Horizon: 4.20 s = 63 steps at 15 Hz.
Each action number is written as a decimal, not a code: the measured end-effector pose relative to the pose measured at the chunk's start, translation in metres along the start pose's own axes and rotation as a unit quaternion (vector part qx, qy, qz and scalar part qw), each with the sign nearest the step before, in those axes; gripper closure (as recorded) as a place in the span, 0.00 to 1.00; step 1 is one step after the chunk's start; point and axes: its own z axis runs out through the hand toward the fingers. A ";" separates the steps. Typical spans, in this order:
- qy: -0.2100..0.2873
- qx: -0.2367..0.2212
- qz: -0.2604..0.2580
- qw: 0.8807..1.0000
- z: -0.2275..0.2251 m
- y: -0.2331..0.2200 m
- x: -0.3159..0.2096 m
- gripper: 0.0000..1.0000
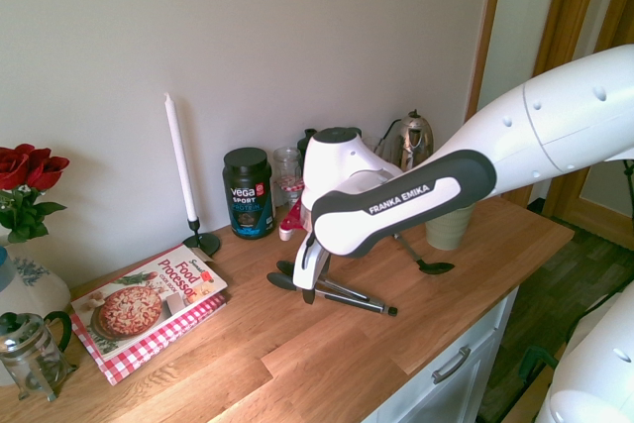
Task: Put the tongs back in the holder
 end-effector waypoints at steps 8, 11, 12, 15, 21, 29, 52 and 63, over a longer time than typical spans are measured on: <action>0.018 -0.017 0.033 0.999 0.050 -0.011 0.028 1.00; 0.017 -0.022 0.043 0.999 0.063 -0.006 0.032 1.00; 0.017 -0.023 0.046 0.999 0.065 -0.003 0.033 1.00; 0.017 -0.025 0.053 0.998 0.065 0.003 0.037 1.00; 0.017 -0.026 0.060 0.998 0.066 0.006 0.038 1.00; 0.016 -0.026 0.062 0.998 0.067 0.008 0.039 1.00; 0.065 0.067 0.225 0.970 -0.170 0.168 0.052 1.00; 0.154 0.081 0.319 0.932 -0.333 0.308 0.064 1.00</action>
